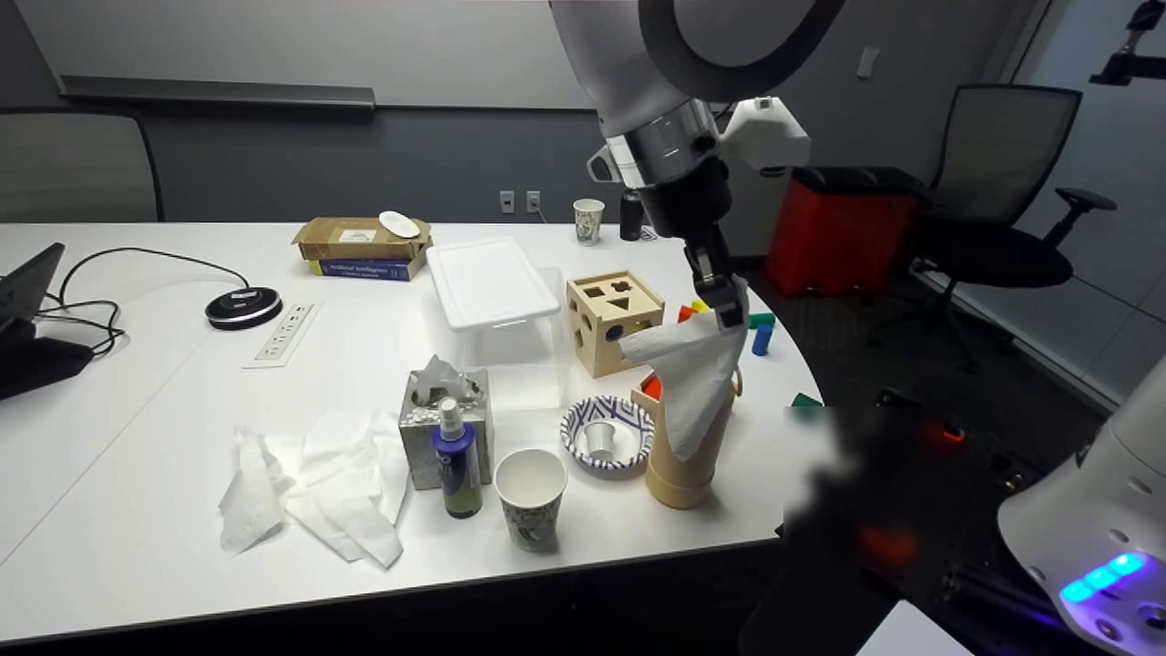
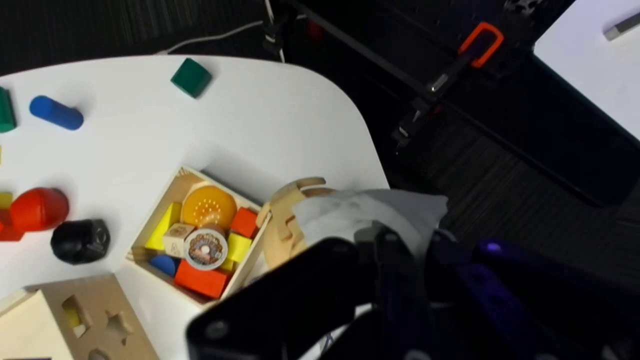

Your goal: Move the beige bottle to the left then use the white napkin to wipe the top of the bottle.

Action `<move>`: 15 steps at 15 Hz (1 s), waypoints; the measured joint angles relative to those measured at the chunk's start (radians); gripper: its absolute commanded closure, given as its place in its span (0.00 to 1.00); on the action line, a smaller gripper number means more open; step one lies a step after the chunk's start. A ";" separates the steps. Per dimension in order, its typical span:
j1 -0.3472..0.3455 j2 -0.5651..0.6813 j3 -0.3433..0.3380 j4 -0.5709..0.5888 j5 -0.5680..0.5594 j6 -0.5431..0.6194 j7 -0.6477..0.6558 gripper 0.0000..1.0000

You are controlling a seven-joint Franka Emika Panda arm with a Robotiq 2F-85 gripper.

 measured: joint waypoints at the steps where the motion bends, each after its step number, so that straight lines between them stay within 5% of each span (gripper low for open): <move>1: 0.000 0.009 -0.001 -0.002 -0.002 -0.023 0.005 1.00; 8: -0.007 0.108 -0.035 -0.001 -0.082 -0.066 0.073 1.00; 15: -0.016 0.128 -0.070 0.013 -0.299 0.024 0.271 1.00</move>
